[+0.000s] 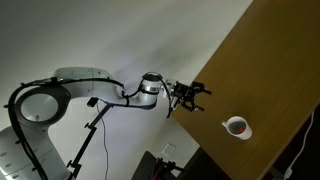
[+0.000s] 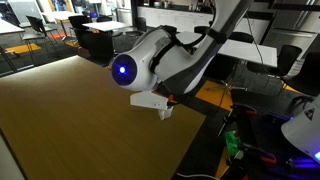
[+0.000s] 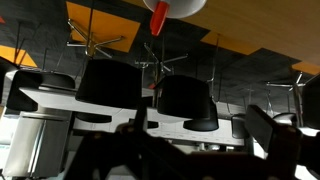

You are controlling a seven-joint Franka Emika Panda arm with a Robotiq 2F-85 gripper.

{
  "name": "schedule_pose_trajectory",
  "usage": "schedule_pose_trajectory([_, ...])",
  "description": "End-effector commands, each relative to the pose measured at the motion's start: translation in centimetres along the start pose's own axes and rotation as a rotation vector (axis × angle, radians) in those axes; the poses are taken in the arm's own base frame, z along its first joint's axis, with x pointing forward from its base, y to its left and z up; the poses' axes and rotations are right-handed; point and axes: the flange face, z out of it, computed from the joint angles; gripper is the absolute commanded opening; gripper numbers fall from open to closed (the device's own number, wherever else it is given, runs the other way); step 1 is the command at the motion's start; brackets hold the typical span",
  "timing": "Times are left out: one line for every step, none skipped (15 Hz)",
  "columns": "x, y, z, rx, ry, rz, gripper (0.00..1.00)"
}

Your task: Take the red marker out of the white mug and place it on the table

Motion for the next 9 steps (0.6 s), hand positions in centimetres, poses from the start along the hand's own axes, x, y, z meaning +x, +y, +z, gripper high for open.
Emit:
schedule_pose_trajectory([-1.1,-0.9,2.1,0.046,0.020,0.033,1.00])
schedule_pose_trajectory([-1.6,-0.9,2.8,0.047,0.023,0.040,1.00])
schedule_pose_trajectory([-2.1,-0.8,3.6,0.043,0.028,0.046,1.00])
schedule_pose_trajectory([-2.7,-0.6,4.5,0.032,0.030,0.049,1.00])
schedule_pose_trajectory([-3.2,-0.5,5.3,0.017,0.030,0.052,1.00])
schedule_pose_trajectory([-3.7,-0.2,6.2,-0.007,0.028,0.058,1.00])
schedule_pose_trajectory([-4.1,0.1,7.0,-0.040,0.026,0.072,1.00])
schedule_pose_trajectory([-4.5,0.2,7.8,-0.069,0.024,0.084,1.00])
schedule_pose_trajectory([-4.9,0.4,8.5,-0.095,0.014,0.097,1.00])
